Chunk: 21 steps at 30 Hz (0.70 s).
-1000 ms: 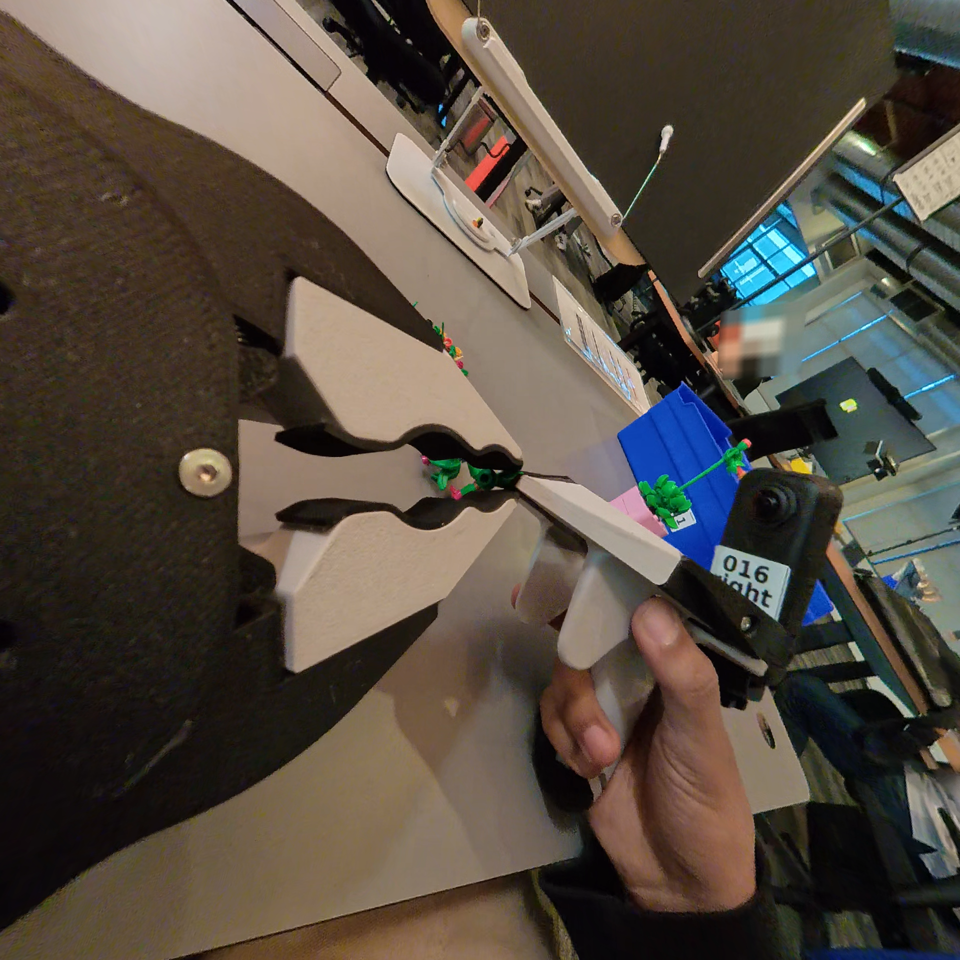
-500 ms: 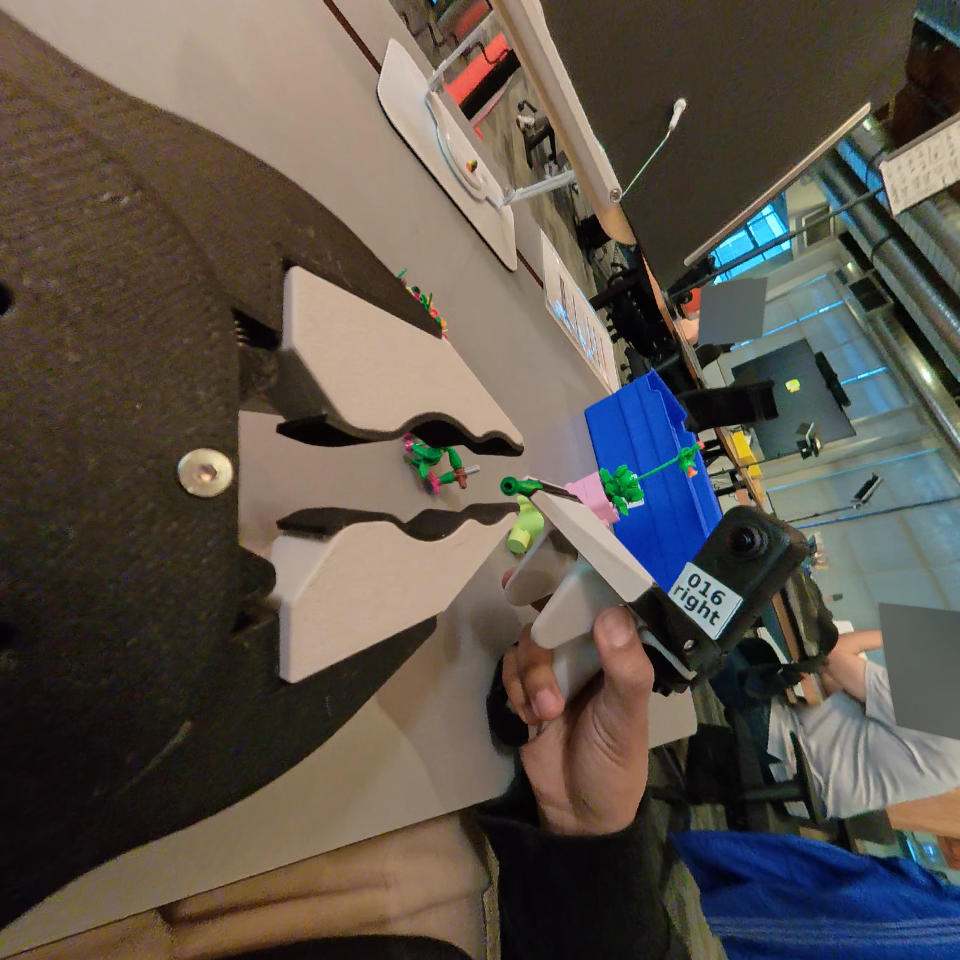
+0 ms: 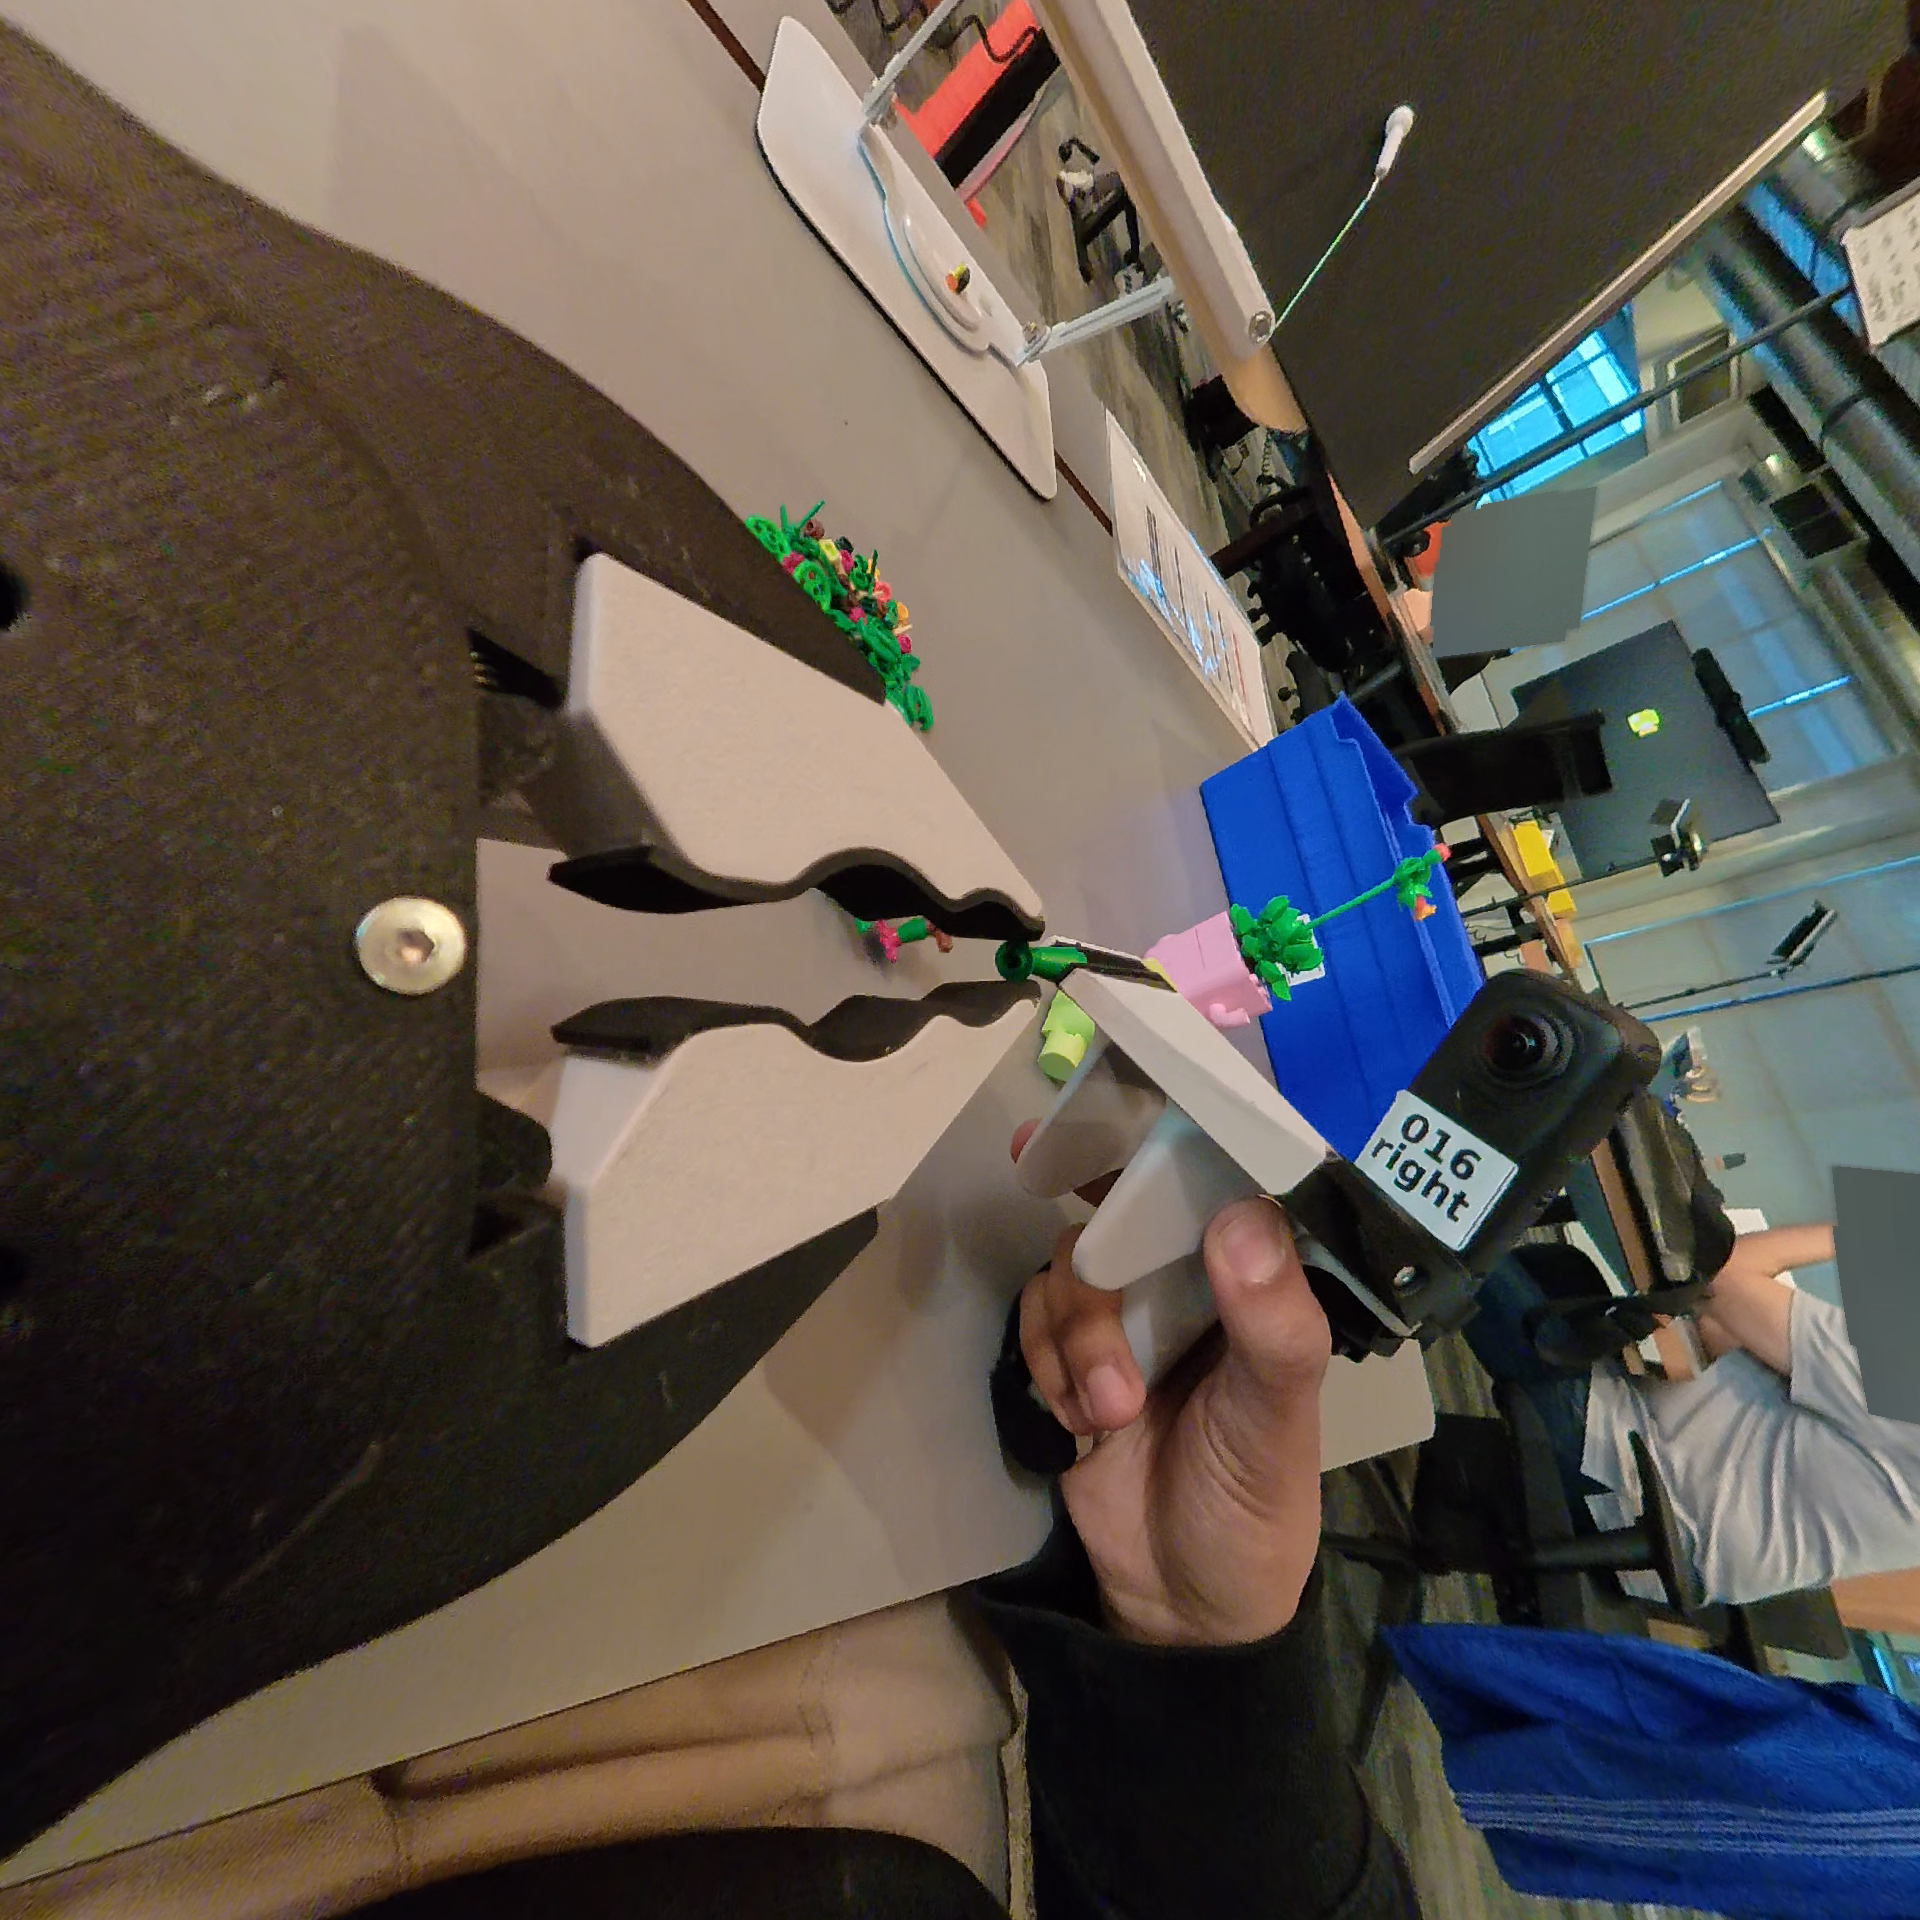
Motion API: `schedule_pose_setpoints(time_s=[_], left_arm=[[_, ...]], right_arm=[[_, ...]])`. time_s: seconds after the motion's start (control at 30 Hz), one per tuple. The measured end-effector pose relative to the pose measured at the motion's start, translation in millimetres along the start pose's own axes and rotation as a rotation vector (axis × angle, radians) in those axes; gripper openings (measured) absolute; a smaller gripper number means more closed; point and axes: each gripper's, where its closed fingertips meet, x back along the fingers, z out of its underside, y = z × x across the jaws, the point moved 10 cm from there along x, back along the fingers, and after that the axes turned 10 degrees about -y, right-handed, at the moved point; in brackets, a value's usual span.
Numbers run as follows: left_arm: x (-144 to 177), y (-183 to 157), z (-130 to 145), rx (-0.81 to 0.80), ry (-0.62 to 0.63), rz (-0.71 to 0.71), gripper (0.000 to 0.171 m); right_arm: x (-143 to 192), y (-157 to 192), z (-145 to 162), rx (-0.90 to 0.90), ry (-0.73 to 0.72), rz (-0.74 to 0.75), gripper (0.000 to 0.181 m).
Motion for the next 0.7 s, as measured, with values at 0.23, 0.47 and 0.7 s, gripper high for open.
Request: schedule_pose_setpoints(time_s=[0.23, 0.47, 0.7], left_arm=[[-2.8, -4.6, 1.1, -0.036, 0.035, 0.019, 0.003], [-5.7, -4.9, -0.3, 0.009, 0.042, 0.008, 0.003], [-3.0, 3.1, -9.2, 0.219, -0.053, 0.082, 0.003]], right_arm=[[-2.6, -1.2, 2.6, -0.043, 0.026, -0.024, 0.017], [-0.5, 0.4, -1.8, -0.007, 0.055, 0.030, 0.004], [0.7, 0.1, -4.2, -0.237, -0.003, -0.094, 0.004]])
